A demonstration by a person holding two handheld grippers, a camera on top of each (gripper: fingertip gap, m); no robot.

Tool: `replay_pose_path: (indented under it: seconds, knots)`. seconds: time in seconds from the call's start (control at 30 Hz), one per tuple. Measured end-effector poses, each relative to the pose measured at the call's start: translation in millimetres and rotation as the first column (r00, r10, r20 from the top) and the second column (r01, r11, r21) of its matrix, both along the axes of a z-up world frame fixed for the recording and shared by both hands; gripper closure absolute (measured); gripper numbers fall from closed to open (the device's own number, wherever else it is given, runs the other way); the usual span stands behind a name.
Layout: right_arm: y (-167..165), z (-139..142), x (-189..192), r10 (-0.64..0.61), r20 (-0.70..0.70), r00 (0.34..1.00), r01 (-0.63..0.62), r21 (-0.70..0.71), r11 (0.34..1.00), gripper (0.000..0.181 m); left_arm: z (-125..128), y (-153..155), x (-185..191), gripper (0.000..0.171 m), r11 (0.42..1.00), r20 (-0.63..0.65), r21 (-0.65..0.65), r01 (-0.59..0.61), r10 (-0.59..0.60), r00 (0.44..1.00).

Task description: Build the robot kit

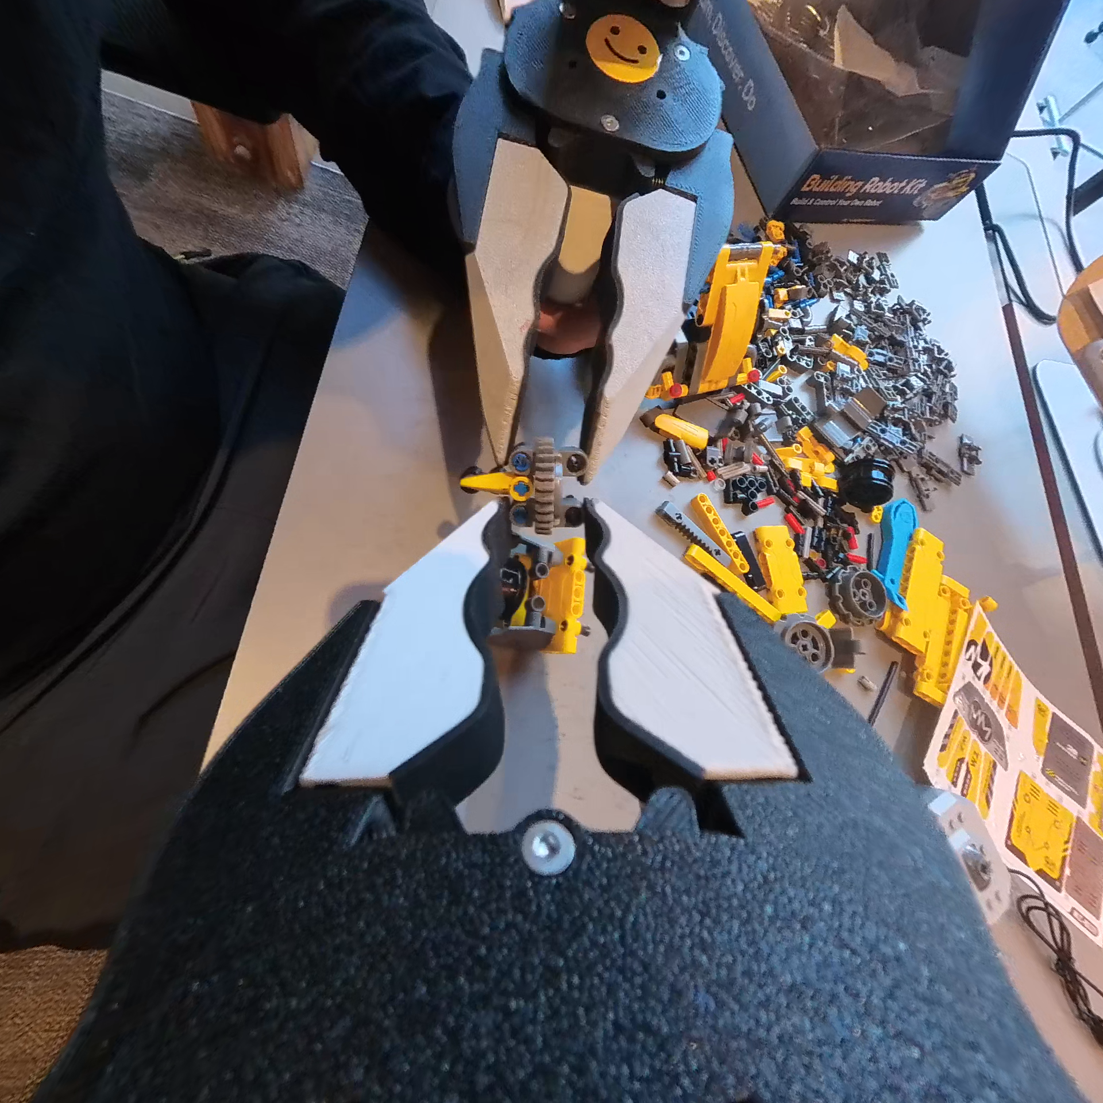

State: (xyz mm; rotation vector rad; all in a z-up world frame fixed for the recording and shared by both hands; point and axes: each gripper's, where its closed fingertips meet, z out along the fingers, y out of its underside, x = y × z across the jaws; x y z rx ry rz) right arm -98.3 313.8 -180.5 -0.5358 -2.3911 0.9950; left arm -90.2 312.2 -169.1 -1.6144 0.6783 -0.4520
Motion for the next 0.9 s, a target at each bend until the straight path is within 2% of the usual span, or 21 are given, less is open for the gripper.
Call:
replay_pose_path:
  seconds: [0.27,0.3,0.37,0.4,0.47,0.53,0.6,0.67,0.9]
  knots:
    - [10.1,-5.9,-2.7,-0.037,0.066,0.997,0.04,-0.045,0.998,0.158,-7.2,9.1,-4.8,0.151,0.996,0.074,-0.082,-0.03,0.036,0.997]
    - [16.5,-7.1,-4.3,-0.056,0.07,0.996,0.06,-0.053,0.997,0.158,-11.3,11.0,-7.4,0.146,0.993,0.079,-0.109,-0.041,0.049,0.996]
    - [31.5,-7.9,-4.7,-0.088,0.103,0.991,0.099,-0.105,0.99,0.158,-21.3,14.8,-10.9,0.115,0.982,0.096,-0.183,-0.054,0.073,0.993]
    - [37.1,-8.5,-3.0,-0.089,0.14,0.986,0.11,-0.153,0.982,0.157,-28.6,16.0,-11.3,0.106,0.971,0.106,-0.232,-0.052,0.078,0.991]
    - [48.1,-13.6,-2.1,-0.099,0.213,0.972,0.15,-0.239,0.959,0.158,-46.5,18.4,-11.7,0.095,0.937,0.102,-0.345,-0.053,0.094,0.99]
    - [52.7,-22.6,-1.8,-0.099,0.291,0.951,0.188,-0.296,0.936,0.158,-60.1,18.0,-11.6,0.094,0.906,0.067,-0.418,-0.064,0.101,0.993]
    - [47.9,-27.7,-1.4,-0.07,0.361,0.93,0.208,-0.358,0.91,0.158,-64.8,16.7,-12.0,0.1,0.898,0.038,-0.432,-0.08,0.107,0.994]
    - [44.6,-33.9,-3.9,-0.054,0.425,0.904,0.237,-0.393,0.888,0.158,-70.1,16.5,-12.4,0.098,0.888,0.007,-0.449,-0.098,0.113,0.994]
    - [38.2,-56.8,-9.0,-0.026,0.533,0.846,0.278,-0.399,0.874,0.158,-93.8,18.4,-8.8,0.09,0.823,-0.081,-0.554,-0.126,0.097,0.992]
